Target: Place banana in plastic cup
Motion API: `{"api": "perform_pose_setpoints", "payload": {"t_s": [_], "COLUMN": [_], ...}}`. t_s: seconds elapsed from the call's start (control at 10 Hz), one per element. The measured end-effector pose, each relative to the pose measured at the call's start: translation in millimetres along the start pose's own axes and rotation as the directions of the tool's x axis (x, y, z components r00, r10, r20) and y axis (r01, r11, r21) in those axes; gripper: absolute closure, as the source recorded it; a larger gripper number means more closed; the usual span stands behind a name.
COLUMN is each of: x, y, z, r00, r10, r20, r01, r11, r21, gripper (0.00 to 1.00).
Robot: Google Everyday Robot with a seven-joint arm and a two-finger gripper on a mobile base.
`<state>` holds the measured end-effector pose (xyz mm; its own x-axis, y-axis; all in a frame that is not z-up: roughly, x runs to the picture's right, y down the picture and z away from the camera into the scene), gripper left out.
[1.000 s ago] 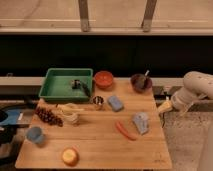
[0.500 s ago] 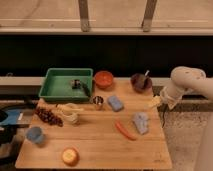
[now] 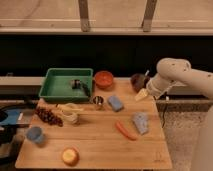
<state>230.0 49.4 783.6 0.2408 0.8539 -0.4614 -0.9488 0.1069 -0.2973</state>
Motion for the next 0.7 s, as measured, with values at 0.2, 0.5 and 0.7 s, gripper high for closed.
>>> {"api": "perform_pose_setpoints", "payload": {"t_s": [0.2,0.5,0.7], "x": [-24,-40,-42], "y": [53,134,183], "z": [9,22,29], "r00": [0.992,0.957,0.929], "r10": [-0.124,-0.291,-0.37], "r20": [0.002,0.01,0.017], "r01": [0.124,0.29,0.369], "r11": [0.992,0.953,0.923], "r21": [-0.026,-0.081,-0.105], "gripper": [0.2,0.2,0.2]}}
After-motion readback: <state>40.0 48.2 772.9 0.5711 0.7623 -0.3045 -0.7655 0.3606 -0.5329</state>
